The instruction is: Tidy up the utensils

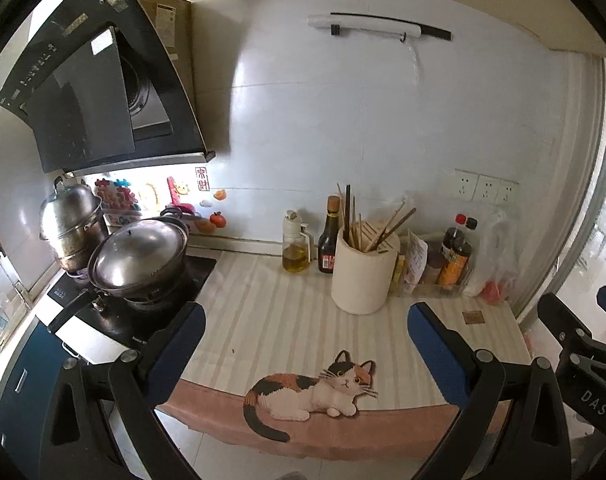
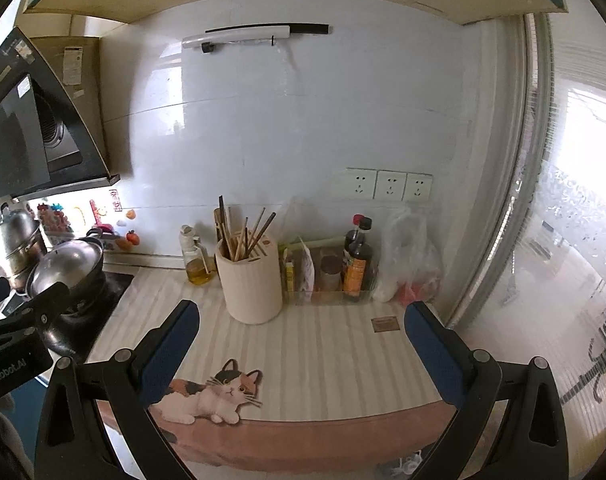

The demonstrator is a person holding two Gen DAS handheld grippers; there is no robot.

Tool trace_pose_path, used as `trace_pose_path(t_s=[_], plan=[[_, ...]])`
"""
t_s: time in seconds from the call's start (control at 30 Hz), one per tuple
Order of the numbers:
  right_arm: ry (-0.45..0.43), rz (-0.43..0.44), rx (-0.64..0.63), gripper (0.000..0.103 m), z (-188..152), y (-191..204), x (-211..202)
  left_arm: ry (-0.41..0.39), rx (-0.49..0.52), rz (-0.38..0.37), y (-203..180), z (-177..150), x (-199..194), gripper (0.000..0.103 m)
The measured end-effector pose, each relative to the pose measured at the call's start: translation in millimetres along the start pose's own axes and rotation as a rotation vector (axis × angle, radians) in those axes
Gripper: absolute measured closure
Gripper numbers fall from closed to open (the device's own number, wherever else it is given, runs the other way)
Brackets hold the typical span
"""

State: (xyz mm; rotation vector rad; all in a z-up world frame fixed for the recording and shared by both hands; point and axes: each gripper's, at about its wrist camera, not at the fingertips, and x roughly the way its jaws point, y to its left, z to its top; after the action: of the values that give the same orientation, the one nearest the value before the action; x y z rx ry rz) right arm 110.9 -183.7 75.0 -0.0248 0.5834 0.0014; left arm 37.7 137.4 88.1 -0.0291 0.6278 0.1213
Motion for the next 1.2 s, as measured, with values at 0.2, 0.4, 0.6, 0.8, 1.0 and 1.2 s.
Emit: trace_pose_path(t_s=[0.2,0.4,0.6,0.8,1.0,1.2], plan=[[0.005,0.003,0.007,0.000,0,-2,6,0.010,0.017,0.002,-6,-1,3,0.000],[0.009,0.005,0.003,0.000,2,-3,12,0.016,0.015,0.001,-8,0,2,0.000],[0.014,0.005,-0.001,0.000,3,-4,14,0.015,0.007,0.002,-6,0,5,0.000],[0.016,0.005,-0.007,0.000,3,-4,18,0.014,0.007,0.002,-7,0,5,0.000],[0.017,0.012,-0.009,0.000,3,-2,19,0.011,0.013,0.004,-8,2,6,0.000],[0.015,0.015,-0.009,0.000,4,0,18,0.008,0.010,0.005,-8,4,7,0.000]])
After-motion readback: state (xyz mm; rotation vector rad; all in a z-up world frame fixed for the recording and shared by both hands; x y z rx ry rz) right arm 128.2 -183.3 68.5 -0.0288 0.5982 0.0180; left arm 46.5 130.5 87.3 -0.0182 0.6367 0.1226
